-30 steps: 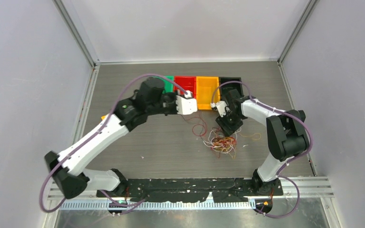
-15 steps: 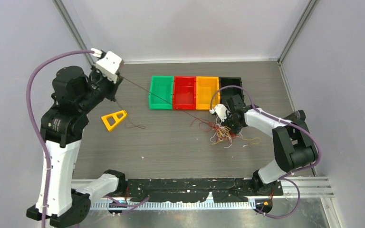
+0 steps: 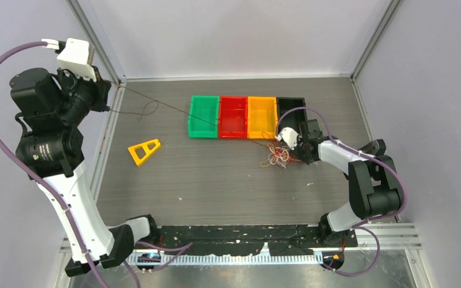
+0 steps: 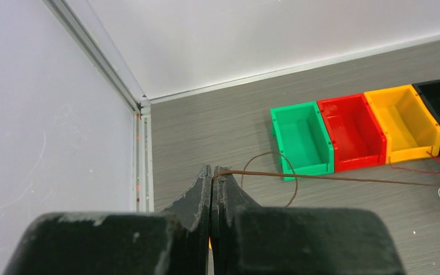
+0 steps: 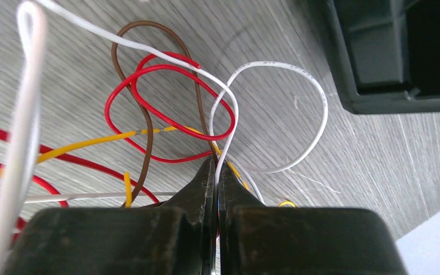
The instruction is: Untangle the cables
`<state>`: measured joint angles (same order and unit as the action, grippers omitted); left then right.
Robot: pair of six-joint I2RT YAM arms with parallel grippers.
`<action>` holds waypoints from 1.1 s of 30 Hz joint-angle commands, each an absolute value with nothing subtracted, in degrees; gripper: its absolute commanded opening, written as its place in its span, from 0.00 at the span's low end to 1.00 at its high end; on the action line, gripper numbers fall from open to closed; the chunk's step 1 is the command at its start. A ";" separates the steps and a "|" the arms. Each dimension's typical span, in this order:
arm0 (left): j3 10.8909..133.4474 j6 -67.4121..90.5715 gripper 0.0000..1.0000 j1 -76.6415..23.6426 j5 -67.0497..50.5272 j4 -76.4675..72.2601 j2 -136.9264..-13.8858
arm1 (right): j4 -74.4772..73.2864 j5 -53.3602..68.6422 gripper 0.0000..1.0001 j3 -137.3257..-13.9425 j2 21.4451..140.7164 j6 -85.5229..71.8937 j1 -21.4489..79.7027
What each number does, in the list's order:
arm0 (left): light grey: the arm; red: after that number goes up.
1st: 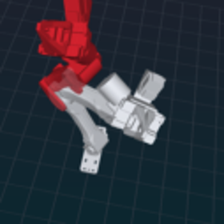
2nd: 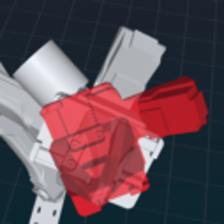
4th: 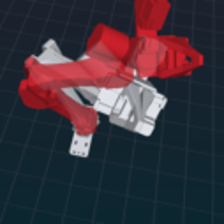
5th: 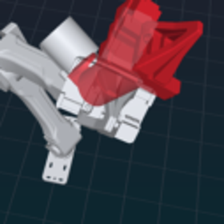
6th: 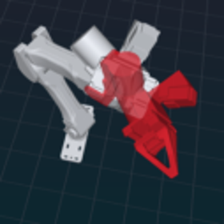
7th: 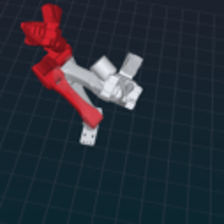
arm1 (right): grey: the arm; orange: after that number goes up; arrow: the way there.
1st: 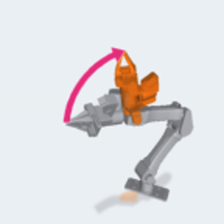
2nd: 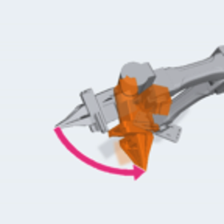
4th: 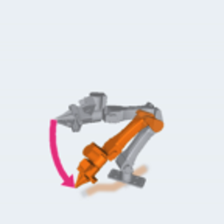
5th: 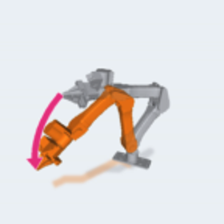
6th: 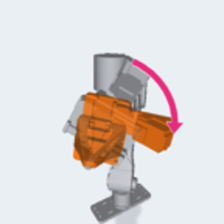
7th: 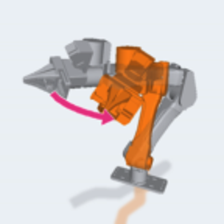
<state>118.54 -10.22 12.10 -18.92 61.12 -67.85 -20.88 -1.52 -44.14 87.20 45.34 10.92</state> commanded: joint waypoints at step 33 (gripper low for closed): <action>52.36 -10.21 0.74 -1.10 -44.06 41.88 -57.96 | -52.54 22.41 0.86 -58.47 85.51 30.73 20.85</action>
